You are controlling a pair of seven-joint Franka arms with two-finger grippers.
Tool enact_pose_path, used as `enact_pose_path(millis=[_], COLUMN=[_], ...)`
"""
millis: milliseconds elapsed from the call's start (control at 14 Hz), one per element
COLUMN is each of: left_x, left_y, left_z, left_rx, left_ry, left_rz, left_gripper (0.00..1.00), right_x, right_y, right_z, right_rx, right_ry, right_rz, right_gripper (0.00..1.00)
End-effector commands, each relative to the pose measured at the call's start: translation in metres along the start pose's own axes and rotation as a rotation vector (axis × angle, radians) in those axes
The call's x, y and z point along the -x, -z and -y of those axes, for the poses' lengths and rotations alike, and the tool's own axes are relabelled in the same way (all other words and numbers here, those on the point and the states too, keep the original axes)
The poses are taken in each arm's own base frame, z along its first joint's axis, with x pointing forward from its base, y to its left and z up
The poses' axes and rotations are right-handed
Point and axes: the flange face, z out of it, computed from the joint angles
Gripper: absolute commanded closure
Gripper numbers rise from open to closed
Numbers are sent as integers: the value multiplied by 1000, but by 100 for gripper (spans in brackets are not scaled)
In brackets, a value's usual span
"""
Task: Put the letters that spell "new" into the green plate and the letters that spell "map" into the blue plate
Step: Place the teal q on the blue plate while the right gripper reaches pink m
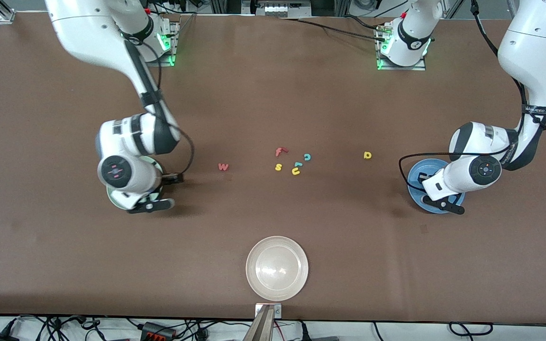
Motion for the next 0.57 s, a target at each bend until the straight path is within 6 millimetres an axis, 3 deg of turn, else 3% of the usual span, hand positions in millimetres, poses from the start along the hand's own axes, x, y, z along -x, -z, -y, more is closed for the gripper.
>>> enact_pose_path(millis=[0, 143, 429, 500], left_x=[2, 2, 1, 2], left_y=[4, 5, 6, 7], left_z=[1, 1, -2, -2], left_rx=[-14, -15, -14, -15], left_ry=[-27, -27, -30, -29], left_rz=[-10, -11, -10, -8], left_gripper=[87, 87, 86, 74], right_x=[12, 17, 21, 20], right_y=[11, 12, 3, -4], right_z=[66, 86, 95, 93], right_rx=[-63, -74, -61, -54], right_ry=[-55, -127, -428, -495], right_rz=[-14, -11, 21, 32], right_gripper=[3, 6, 7, 5])
